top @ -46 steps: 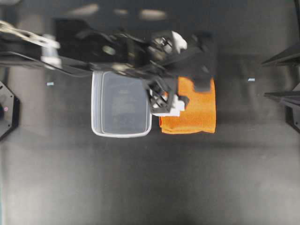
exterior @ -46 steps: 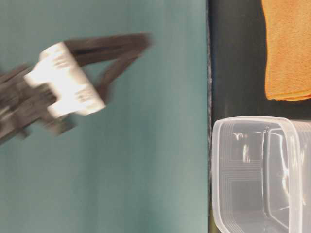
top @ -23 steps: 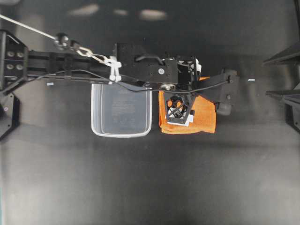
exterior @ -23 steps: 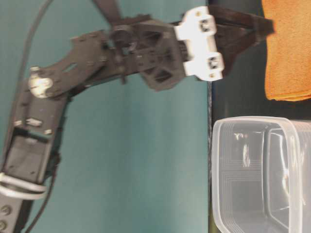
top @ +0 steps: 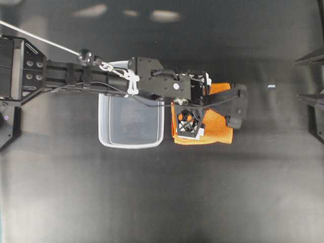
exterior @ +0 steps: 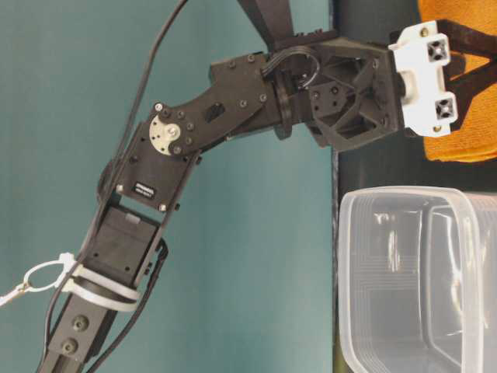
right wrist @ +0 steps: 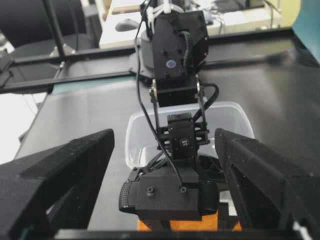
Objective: Place the orange towel into the container with the left arm.
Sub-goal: 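Lift the orange towel with the left gripper and carry it leftward, then lower the towel into the clear container with the left gripper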
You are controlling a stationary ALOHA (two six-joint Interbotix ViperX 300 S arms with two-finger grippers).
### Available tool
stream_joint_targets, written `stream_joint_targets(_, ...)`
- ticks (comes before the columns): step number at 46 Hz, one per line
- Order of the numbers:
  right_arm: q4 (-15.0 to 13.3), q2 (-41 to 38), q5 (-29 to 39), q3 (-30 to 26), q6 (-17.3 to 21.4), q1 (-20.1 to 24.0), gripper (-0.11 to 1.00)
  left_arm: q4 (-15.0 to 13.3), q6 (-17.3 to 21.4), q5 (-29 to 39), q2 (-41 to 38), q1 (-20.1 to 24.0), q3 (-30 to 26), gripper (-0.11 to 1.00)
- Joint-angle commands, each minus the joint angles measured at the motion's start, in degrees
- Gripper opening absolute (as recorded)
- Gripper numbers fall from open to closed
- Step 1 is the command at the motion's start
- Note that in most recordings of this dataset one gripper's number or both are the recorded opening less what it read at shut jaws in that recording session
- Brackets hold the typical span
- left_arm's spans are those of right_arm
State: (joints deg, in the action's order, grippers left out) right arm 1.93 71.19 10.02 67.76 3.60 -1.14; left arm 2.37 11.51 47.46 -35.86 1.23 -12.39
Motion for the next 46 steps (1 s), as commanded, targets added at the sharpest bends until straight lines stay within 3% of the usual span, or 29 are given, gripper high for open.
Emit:
stream_joint_targets(1, -0.1, -0.4, -0.6, -1.1, 0.1, 0.1, 0.78, 0.3, 0.2, -0.3, -0.2, -0.7, 0.8, 0.88)
stream_joint_targets(6, -0.1, -0.4, -0.6, -1.1, 0.1, 0.1, 0.78, 0.3, 0.0, -0.2, -0.1, -1.0, 1.2, 0.84)
stream_joint_targets(9, -0.1, -0.4, -0.6, -1.1, 0.1, 0.1, 0.78, 0.3, 0.2, 0.0, 0.0, -1.2, 1.2, 0.75)
stream_joint_targets(12, -0.1, -0.4, -0.6, -1.1, 0.1, 0.2, 0.78, 0.3, 0.9, 0.0, 0.3, -1.8, 1.1, 0.6)
stream_joint_targets(18, -0.1, -0.4, -0.6, -1.1, 0.1, 0.1, 0.78, 0.3, 1.1, -0.2, 2.1, -2.0, 0.4, 0.19)
stream_joint_targets(21, -0.1, -0.4, -0.4, -1.1, 0.1, 0.2, 0.78, 0.3, 1.1, 0.3, 3.4, -1.8, -0.4, 0.07)
stream_joint_targets(35, -0.1, -0.4, -0.1, -1.0, 0.1, 0.2, 0.78, 0.3, 1.1, 7.5, 16.3, -1.8, -4.0, 0.06)
stream_joint_targets(46, -0.1, -0.4, -0.1, -1.0, 0.1, 0.2, 0.78, 0.3, 1.0, 16.8, 27.2, -0.5, 3.2, 0.06)
